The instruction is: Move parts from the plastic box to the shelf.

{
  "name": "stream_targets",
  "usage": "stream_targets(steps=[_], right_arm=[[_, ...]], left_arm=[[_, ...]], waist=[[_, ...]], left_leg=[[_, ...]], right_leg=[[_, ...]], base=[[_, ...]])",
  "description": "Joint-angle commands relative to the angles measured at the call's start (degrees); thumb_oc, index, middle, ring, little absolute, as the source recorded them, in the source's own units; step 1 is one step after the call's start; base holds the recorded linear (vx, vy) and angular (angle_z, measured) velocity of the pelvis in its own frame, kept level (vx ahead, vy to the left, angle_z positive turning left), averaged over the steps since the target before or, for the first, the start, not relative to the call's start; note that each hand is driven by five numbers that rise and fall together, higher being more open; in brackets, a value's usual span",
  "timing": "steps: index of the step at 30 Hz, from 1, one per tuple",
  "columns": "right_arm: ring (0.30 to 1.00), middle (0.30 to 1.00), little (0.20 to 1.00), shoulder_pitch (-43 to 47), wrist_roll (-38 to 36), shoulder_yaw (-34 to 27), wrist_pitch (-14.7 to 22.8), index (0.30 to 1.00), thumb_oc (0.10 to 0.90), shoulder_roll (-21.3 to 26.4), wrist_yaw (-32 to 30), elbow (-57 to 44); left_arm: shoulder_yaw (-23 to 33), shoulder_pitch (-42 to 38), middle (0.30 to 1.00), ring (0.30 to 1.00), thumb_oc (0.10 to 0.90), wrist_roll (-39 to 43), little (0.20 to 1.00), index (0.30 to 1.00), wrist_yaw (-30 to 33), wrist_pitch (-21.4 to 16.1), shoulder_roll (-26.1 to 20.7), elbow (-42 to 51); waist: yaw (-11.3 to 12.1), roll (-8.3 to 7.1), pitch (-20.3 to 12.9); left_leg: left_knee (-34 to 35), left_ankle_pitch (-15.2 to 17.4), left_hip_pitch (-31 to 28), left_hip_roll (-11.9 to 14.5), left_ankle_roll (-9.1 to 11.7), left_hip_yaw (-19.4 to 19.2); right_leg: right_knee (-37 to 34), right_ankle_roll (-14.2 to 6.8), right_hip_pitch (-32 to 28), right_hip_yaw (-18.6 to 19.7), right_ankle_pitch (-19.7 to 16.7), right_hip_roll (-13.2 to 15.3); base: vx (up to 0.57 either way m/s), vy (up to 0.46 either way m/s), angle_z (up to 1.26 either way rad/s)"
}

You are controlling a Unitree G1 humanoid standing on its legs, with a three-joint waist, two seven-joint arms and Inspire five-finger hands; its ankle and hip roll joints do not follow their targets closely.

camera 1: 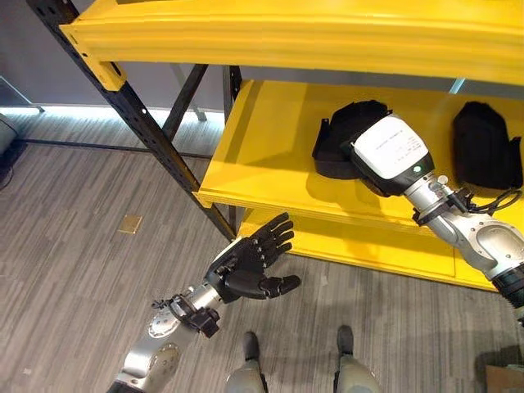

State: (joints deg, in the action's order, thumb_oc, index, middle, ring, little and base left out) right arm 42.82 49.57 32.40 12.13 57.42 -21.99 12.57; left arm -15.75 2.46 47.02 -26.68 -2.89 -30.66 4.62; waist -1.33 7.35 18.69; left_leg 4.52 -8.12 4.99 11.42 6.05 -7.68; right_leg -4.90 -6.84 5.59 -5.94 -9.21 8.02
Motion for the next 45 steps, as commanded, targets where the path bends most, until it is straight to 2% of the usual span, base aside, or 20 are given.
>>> stream_targets(steps=[1, 9, 14, 17, 31, 33, 45], right_arm=[[0.300, 0.300, 0.300, 15.24, 0.73, 0.19, -1.99, 0.300, 0.400, 2.38, -8.15, -1.42], [0.300, 0.300, 0.300, 20.99, 1.61, 3.63, -2.32, 0.300, 0.400, 4.80, -8.47, 0.81], [0.300, 0.300, 0.300, 21.82, 0.74, 4.29, -4.13, 0.300, 0.400, 5.36, -8.26, 1.67], [0.300, 0.300, 0.300, 22.14, 0.55, 4.07, -3.59, 0.300, 0.400, 5.63, -8.54, 3.31], [0.300, 0.300, 0.300, 22.90, -0.97, 5.09, -4.44, 0.300, 0.400, 6.51, -8.83, 8.04], [0.300, 0.300, 0.300, 23.14, -3.16, 4.93, -5.52, 0.300, 0.400, 6.58, -8.80, 10.24], [0.300, 0.300, 0.300, 26.16, -5.87, 6.77, -5.89, 0.300, 0.400, 7.26, -8.18, 16.00]], left_arm=[[-0.13, -5.78, 1.000, 1.000, 0.900, 4.05, 1.000, 1.000, -0.16, -7.12, -1.20, 5.75], [-0.62, -5.94, 1.000, 1.000, 0.900, 5.09, 1.000, 1.000, -0.01, -8.06, -2.12, 7.36], [-0.51, -5.76, 1.000, 1.000, 0.900, 5.00, 1.000, 1.000, -0.67, -7.48, -2.22, 8.28], [-0.30, -5.64, 1.000, 1.000, 0.900, 5.86, 1.000, 1.000, -0.87, -7.39, -2.96, 8.88], [0.80, -5.25, 1.000, 1.000, 0.900, 5.31, 1.000, 1.000, -1.13, -7.24, -4.19, 9.62], [1.02, -5.51, 1.000, 1.000, 0.900, 4.98, 1.000, 1.000, -1.21, -6.77, -4.70, 9.79], [1.40, -6.32, 1.000, 1.000, 0.900, 4.21, 1.000, 1.000, -1.16, -6.06, -5.33, 9.17]], waist=[[1.00, -2.27, -0.22], [1.21, 0.16, 3.04], [1.38, 0.43, 3.95], [1.52, 0.51, 4.53], [2.16, -0.43, 6.00], [2.38, -0.91, 6.27], [3.04, -1.99, 6.77]], left_leg=[[-1.85, 2.82, -4.04, 3.51, 1.69, 1.46], [-3.47, 1.99, -0.21, 3.41, 1.95, 2.79], [-4.05, 1.76, 1.18, 3.60, 1.99, 3.14], [-4.87, 1.77, 2.32, 3.79, 2.02, 3.45], [-6.30, 1.32, 4.92, 4.97, 2.25, 4.07], [-6.72, 1.58, 5.35, 5.22, 2.26, 4.22], [-7.89, 1.01, 7.00, 6.42, 2.58, 5.27]], right_leg=[[11.60, 2.25, 4.50, 2.03, 9.49, -0.20], [15.28, 2.76, 8.68, 2.43, 11.52, 0.12], [16.99, 2.98, 10.38, 2.49, 12.25, 0.22], [18.43, 3.14, 11.67, 2.57, 12.78, 0.11], [20.80, 3.36, 13.92, 2.76, 13.58, -0.34], [21.58, 3.37, 14.36, 2.76, 13.79, -0.42], [24.70, 3.71, 15.97, 2.62, 15.03, -1.11]], base=[[0.00, 0.000, 0.00], [-0.03, -0.026, -0.01], [-0.01, -0.046, 0.04], [-0.02, -0.064, 0.01], [-0.02, -0.058, 0.02], [-0.02, -0.107, -0.02], [-0.01, -0.067, 0.00]])
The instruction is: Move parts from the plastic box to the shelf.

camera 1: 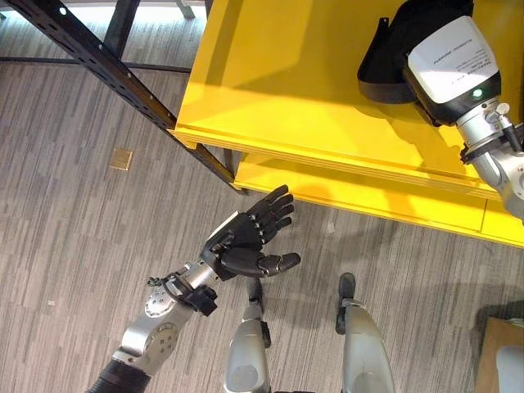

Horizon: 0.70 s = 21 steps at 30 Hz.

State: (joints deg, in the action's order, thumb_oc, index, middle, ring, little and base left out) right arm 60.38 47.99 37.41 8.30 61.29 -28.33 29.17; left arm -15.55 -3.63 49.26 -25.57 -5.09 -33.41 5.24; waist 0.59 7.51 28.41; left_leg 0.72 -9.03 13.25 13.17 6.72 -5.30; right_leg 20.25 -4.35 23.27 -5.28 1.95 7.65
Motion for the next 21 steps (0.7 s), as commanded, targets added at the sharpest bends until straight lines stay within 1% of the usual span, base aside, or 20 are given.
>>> stream_targets(steps=[1, 3, 7, 13, 15, 21], right_arm=[[0.300, 0.300, 0.300, 8.60, -4.31, 1.83, -2.09, 0.300, 0.400, 3.43, -1.83, -0.55], [0.300, 0.300, 0.300, 8.84, -4.48, 2.31, -2.02, 0.300, 0.400, 3.51, -2.18, 0.81], [0.300, 0.300, 0.300, 9.58, -4.57, 2.76, -0.62, 0.300, 0.400, 4.10, -3.29, 2.33], [0.300, 0.300, 0.300, 10.86, -4.37, 3.45, -0.22, 0.300, 0.400, 4.07, -3.43, 2.10], [0.300, 0.300, 0.300, 11.19, -3.24, 3.77, 0.84, 0.300, 0.400, 4.04, -4.29, 2.08], [0.300, 0.300, 0.300, 12.26, -1.29, 4.73, 2.11, 0.300, 0.400, 3.72, -6.09, 0.95]], left_arm=[[1.26, -0.19, 1.000, 1.000, 0.900, 1.99, 1.000, 1.000, -2.32, -3.81, -2.58, 8.54], [1.10, -0.34, 1.000, 1.000, 0.900, 1.96, 1.000, 1.000, -2.26, -4.01, -2.95, 8.29], [1.40, -0.38, 1.000, 1.000, 0.900, 2.15, 1.000, 1.000, -2.76, -3.77, -3.66, 8.00], [1.50, -0.39, 1.000, 1.000, 0.900, 1.77, 1.000, 1.000, -2.92, -3.44, -3.62, 7.92], [1.49, -0.51, 1.000, 1.000, 0.900, 1.57, 1.000, 1.000, -3.19, -3.36, -3.62, 7.81], [1.68, -0.82, 1.000, 1.000, 0.900, 1.94, 1.000, 1.000, -3.23, -2.90, -4.16, 7.83]], waist=[[1.14, -2.17, -2.98], [1.28, -2.44, -2.88], [1.53, -2.93, -2.86], [1.80, -3.16, -2.82], [1.95, -3.23, -2.85], [2.35, -3.30, -2.91]], left_leg=[[-4.11, 1.91, -1.23, 4.68, 1.92, 2.93], [-4.72, 1.94, -0.74, 4.86, 1.88, 3.20], [-5.42, 2.06, -0.18, 5.16, 1.85, 3.62], [-6.10, 1.65, 0.27, 5.52, 1.91, 4.25], [-6.45, 1.50, 0.81, 5.55, 1.89, 4.61], [-6.82, 1.34, 1.44, 5.51, 1.76, 5.09]], right_leg=[[-0.38, 1.23, -1.66, 1.96, 3.90, -0.75], [0.76, 1.39, -1.15, 1.88, 4.29, -0.87], [2.32, 1.60, -0.47, 1.85, 4.93, -1.21], [3.80, 1.94, 0.14, 1.82, 5.54, -1.73], [4.30, 2.06, 0.47, 1.79, 5.78, -1.87], [4.96, 2.11, 0.86, 1.67, 5.97, -1.95]], base=[[0.01, -0.103, 0.00], [0.00, -0.076, 0.03], [0.00, -0.067, 0.04], [0.00, -0.038, 0.01], [0.00, 0.000, 0.00], [0.00, -0.005, 0.00]])
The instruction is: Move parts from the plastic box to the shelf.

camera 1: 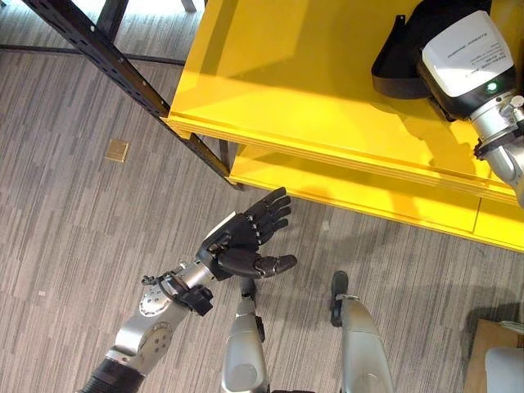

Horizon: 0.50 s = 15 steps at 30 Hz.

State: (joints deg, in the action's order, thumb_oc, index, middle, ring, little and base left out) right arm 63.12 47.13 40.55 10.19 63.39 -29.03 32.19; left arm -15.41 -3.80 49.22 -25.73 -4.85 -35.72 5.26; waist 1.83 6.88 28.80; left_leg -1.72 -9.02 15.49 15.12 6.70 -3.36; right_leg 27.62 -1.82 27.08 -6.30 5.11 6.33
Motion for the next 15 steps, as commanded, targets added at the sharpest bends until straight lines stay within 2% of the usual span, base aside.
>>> stream_targets(steps=[1, 15], right_arm=[[0.300, 0.300, 0.300, 9.74, -0.55, 1.70, 0.28, 0.300, 0.400, 1.59, -5.28, -2.47], [0.300, 0.300, 0.300, 10.85, 2.63, 2.23, -2.03, 0.300, 0.400, -1.30, -3.68, -9.21]], left_arm=[[1.52, -0.68, 1.000, 1.000, 0.900, 1.95, 1.000, 1.000, -2.99, -3.03, -1.88, 7.91], [2.20, -0.46, 1.000, 1.000, 0.900, 1.37, 1.000, 1.000, -3.36, -1.35, -1.89, 8.48]], waist=[[1.17, -2.68, -3.29], [2.09, -2.41, -3.26]], left_leg=[[-4.45, 1.33, -0.69, 3.54, 1.77, 3.25], [-4.99, 0.80, 0.45, 3.43, 1.57, 3.87]], right_leg=[[-2.25, -0.45, -2.87, 2.69, 2.86, -0.65], [-1.14, -0.42, -2.08, 2.25, 3.08, -0.60]], base=[[-0.01, -0.014, 0.05], [0.00, -0.006, 0.01]])
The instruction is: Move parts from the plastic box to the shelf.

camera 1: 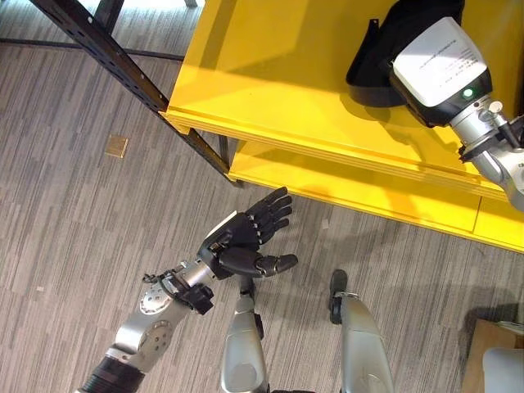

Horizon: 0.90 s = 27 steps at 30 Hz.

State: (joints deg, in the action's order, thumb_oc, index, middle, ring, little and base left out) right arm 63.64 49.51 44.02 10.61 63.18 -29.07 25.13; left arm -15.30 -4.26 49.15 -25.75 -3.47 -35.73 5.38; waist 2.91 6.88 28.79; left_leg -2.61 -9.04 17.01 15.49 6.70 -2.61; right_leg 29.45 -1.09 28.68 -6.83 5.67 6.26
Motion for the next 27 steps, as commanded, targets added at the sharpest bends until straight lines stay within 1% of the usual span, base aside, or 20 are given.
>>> stream_targets(steps=[1, 6, 9, 10, 12, 14, 17, 20, 23, 27], right_arm=[[0.300, 0.300, 0.300, 10.28, 0.70, -1.13, -2.82, 0.300, 0.400, -1.33, -4.23, -1.96], [0.300, 0.300, 0.300, 11.42, 1.77, -0.78, -4.52, 0.300, 0.400, -2.42, -6.10, -1.42], [0.300, 0.300, 0.300, 11.75, 1.66, -1.36, -6.87, 0.300, 0.400, -2.63, -5.33, -2.74], [0.300, 0.300, 0.300, 11.73, 1.65, -1.57, -8.33, 0.300, 0.400, -2.79, -4.48, -3.09], [0.300, 0.300, 0.300, 11.79, 1.71, -1.58, -9.45, 0.300, 0.400, -2.92, -3.85, -2.95], [0.300, 0.300, 0.300, 11.43, 1.44, -1.39, -11.85, 0.300, 0.400, -2.84, -3.82, -2.09], [0.300, 0.300, 0.300, 11.39, 1.76, -1.39, -12.24, 0.300, 0.400, -2.36, -4.44, -0.04], [0.300, 0.300, 0.300, 12.35, 1.71, -0.45, -13.40, 0.300, 0.400, -2.20, -4.88, 2.41], [0.300, 0.300, 0.300, 14.31, 1.28, 1.15, -12.94, 0.300, 0.400, -1.73, -6.08, 5.96], [0.300, 0.300, 0.300, 15.86, 0.25, 2.69, -13.01, 0.300, 0.400, -0.33, -6.43, 7.58]], left_arm=[[2.02, -0.08, 1.000, 1.000, 0.900, 1.35, 1.000, 1.000, -3.64, -2.71, -1.90, 8.30], [1.64, -0.55, 1.000, 1.000, 0.900, 1.10, 1.000, 1.000, -3.34, -2.88, -1.94, 8.42], [1.88, -0.55, 1.000, 1.000, 0.900, 0.69, 1.000, 1.000, -2.91, -2.46, -1.82, 8.99], [1.81, -0.63, 1.000, 1.000, 0.900, 0.69, 1.000, 1.000, -2.87, -2.58, -1.82, 8.89], [1.88, -0.80, 1.000, 1.000, 0.900, 0.77, 1.000, 1.000, -2.89, -2.57, -1.91, 8.94], [2.05, -0.73, 1.000, 1.000, 0.900, 0.82, 1.000, 1.000, -3.11, -2.86, -1.86, 8.88], [2.03, -0.88, 1.000, 1.000, 0.900, 0.74, 1.000, 1.000, -3.44, -3.24, -1.90, 8.57], [1.93, -1.22, 1.000, 1.000, 0.900, 1.07, 1.000, 1.000, -3.32, -3.17, -2.20, 8.65], [1.86, -1.46, 1.000, 1.000, 0.900, 1.35, 1.000, 1.000, -3.13, -3.43, -2.39, 8.23], [2.01, -1.24, 1.000, 1.000, 0.900, 1.49, 1.000, 1.000, -3.27, -3.93, -2.60, 7.98]], waist=[[1.12, -2.39, -3.25], [1.52, -2.21, -3.08], [1.73, -2.16, -3.04], [1.72, -2.13, -2.96], [1.75, -2.11, -2.82], [1.72, -2.04, -2.76], [1.68, -2.10, -2.76], [1.84, -2.10, -2.80], [2.00, -2.08, -2.85], [2.14, -2.26, -2.98]], left_leg=[[-4.07, 0.95, -1.01, 2.98, 1.49, 3.13], [-4.12, 0.73, -0.54, 2.99, 1.45, 3.41], [-4.18, 0.82, -0.33, 2.85, 1.40, 3.46], [-4.28, 0.79, -0.11, 2.89, 1.43, 3.50], [-4.33, 0.83, 0.03, 2.83, 1.38, 3.56], [-4.14, 0.70, 0.12, 2.83, 1.40, 3.57], [-4.10, 0.86, 0.12, 2.81, 1.35, 3.47], [-4.10, 0.85, 0.07, 2.79, 1.33, 3.50], [-4.27, 0.62, 0.18, 2.86, 1.45, 3.69], [-4.16, 0.29, 0.17, 3.24, 1.62, 3.80]], right_leg=[[-2.88, -1.17, -3.52, 2.73, 2.51, -0.50], [-2.66, -1.23, -3.20, 2.56, 2.46, -0.43], [-2.63, -1.28, -3.14, 2.44, 2.51, -0.38], [-2.49, -1.30, -2.99, 2.40, 2.52, -0.32], [-2.25, -1.31, -2.80, 2.38, 2.53, -0.29], [-2.23, -1.35, -2.55, 2.43, 2.43, -0.31], [-2.21, -1.39, -2.40, 2.42, 2.37, -0.22], [-2.29, -1.39, -2.45, 2.41, 2.33, -0.20], [-2.00, -1.36, -2.34, 2.33, 2.46, -0.18], [-1.51, -1.29, -2.16, 2.11, 2.68, -0.25]], base=[[0.00, 0.000, 0.00], [-0.01, -0.007, 0.07], [0.00, -0.010, 0.03], [0.00, -0.011, 0.04], [0.00, 0.000, 0.00], [0.00, 0.000, 0.00], [0.00, 0.000, 0.00], [0.00, 0.000, 0.00], [0.00, -0.001, 0.01], [0.00, -0.008, 0.00]])
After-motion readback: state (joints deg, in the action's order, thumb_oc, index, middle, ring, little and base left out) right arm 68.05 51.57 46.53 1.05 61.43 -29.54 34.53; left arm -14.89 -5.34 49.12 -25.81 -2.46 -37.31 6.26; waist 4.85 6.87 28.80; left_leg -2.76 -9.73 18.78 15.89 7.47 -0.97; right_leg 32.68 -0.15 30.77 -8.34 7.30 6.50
